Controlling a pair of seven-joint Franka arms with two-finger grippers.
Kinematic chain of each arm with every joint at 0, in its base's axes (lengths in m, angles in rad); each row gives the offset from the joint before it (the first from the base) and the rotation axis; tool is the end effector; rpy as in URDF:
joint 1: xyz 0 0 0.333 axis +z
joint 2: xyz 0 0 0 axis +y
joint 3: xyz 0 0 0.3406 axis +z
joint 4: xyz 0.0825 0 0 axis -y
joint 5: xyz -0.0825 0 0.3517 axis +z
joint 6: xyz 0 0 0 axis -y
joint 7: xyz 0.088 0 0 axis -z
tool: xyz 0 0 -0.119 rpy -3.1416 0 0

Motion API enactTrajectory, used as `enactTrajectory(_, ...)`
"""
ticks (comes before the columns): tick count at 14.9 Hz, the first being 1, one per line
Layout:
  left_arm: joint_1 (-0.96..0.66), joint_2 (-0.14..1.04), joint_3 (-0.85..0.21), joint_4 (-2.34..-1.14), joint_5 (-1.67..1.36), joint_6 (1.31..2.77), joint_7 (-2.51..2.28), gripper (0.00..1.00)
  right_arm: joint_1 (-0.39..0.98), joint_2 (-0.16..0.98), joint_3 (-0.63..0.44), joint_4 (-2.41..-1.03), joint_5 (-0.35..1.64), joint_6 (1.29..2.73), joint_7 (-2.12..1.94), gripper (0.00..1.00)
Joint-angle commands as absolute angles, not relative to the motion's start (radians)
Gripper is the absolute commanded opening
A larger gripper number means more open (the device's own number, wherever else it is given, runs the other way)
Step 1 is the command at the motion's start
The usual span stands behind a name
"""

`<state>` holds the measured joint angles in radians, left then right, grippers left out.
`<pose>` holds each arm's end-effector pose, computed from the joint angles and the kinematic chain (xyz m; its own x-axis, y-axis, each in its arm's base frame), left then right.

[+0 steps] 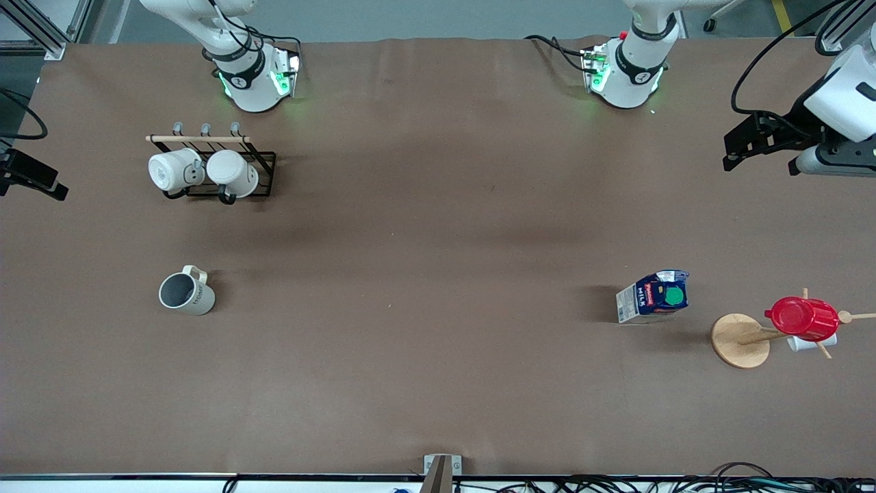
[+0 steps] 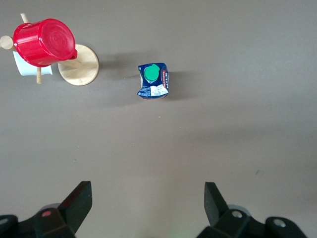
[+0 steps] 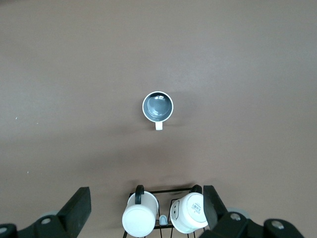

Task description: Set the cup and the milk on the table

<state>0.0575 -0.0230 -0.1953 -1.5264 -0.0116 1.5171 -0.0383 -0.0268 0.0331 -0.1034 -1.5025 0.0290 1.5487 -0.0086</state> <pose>0.5045 -0.0729 0.6634 0.9949 -0.1000 0.0130 -0.1001 -0.9950 0.0076 0.5279 -0.0645 0.6478 0.9926 -0.1206 0.0135 -0.1202 -0.9924 -0.0254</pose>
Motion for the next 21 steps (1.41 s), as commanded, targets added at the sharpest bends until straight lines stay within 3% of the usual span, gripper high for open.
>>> enactTrajectory(1,0.061,-0.025,-0.202,-1.509,0.009,1.506,-0.031,1.0,-0.02,0.012,-0.1,-1.52,0.022,1.545,0.012,1.0)
enactTrajectory(8,0.071,0.03,-0.198,-1.509,0.011,1.526,-0.037,1.0,-0.02,0.012,-0.098,-1.516,0.02,1.519,0.003,1.0)
enactTrajectory(14,0.067,0.175,-0.201,-1.598,0.089,1.738,-0.067,1.0,0.0,0.024,-0.098,-1.552,0.021,1.508,0.0,1.0)
enactTrajectory(18,0.064,0.281,-0.202,-1.608,0.086,1.795,-0.081,1.0,-0.014,0.132,-0.107,-1.667,0.02,1.71,-0.087,1.0)
enactTrajectory(21,0.064,0.331,-0.202,-1.608,0.086,1.822,-0.094,1.0,-0.038,0.147,-0.107,-1.871,0.02,2.002,-0.178,1.0)
